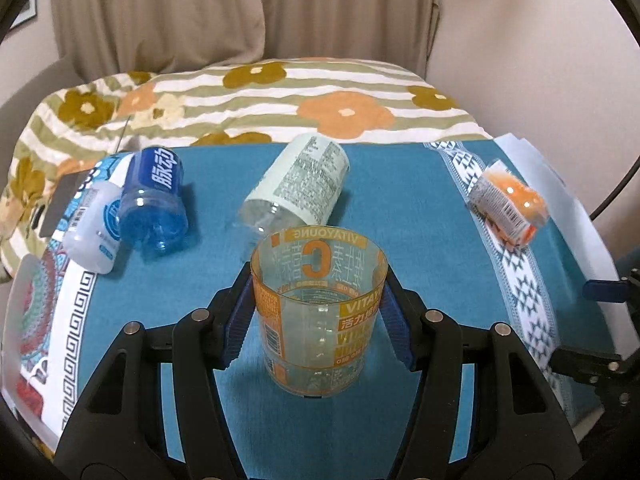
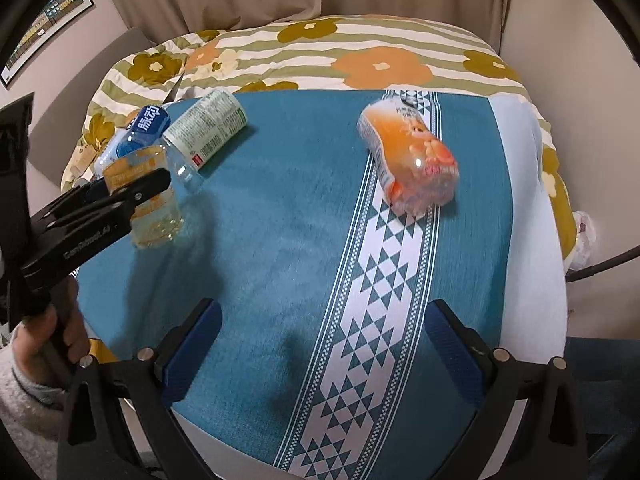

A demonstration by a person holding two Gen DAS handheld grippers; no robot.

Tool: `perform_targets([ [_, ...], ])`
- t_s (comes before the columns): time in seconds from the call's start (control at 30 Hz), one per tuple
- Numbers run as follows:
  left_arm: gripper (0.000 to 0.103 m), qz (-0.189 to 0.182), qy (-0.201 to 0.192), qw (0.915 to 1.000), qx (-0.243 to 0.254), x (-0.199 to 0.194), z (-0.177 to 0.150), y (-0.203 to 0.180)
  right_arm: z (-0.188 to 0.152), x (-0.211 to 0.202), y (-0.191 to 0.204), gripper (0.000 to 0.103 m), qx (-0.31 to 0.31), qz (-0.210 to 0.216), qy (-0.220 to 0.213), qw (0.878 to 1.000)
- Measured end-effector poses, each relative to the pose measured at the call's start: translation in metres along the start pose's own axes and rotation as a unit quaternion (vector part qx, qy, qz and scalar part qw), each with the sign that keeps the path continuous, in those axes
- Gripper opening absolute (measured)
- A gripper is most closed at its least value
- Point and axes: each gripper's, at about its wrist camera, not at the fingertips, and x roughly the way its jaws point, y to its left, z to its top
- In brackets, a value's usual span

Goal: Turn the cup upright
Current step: 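Rotate the cup upright in the left gripper and lower it onto the cloth, then open the left gripper and withdraw it from the upright cup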

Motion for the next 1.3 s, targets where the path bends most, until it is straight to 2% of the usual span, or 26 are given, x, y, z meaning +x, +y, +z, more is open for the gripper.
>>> perform_targets([
  [0.2, 0.063, 0.003, -0.009, 0.9999, 0.012, -0.002, -0.010, -0.006, -0.007, 0.002, 0.003, 0.101, 0.004, -0.002, -0.003, 1.000],
  [0.7, 0.066, -0.003, 0.032, 0.9994, 0.010, -0.007, -0.022, -0.004, -0.014, 0.000, 0.017, 0.101, 0.009, -0.005, -0.006, 1.000],
  [0.77, 0.073, -0.006, 0.042, 0.9991, 0.010, -0.003, -0.023, -0.003, -0.015, -0.001, 0.017, 0.101, 0.011, -0.006, -0.008, 1.000],
  [0.83, 0.100, -0.009, 0.042, 0.9990, 0.006, -0.002, -0.024, -0.002, -0.017, -0.003, 0.016, 0.101, 0.015, -0.007, -0.010, 1.000],
  [0.87, 0.103, -0.010, 0.038, 0.9992, 0.004, -0.004, -0.024, -0.001, -0.017, -0.004, 0.016, 0.101, 0.017, -0.006, -0.012, 1.000],
  [1.1, 0.103, -0.017, 0.028, 0.9995, 0.004, -0.020, -0.018, 0.004, -0.021, -0.014, 0.018, 0.101, 0.031, -0.016, -0.023, 0.999],
  [1.3, 0.103, -0.024, 0.016, 0.9996, 0.000, -0.062, -0.007, 0.015, -0.017, -0.042, 0.030, 0.101, 0.044, -0.032, -0.054, 0.997],
])
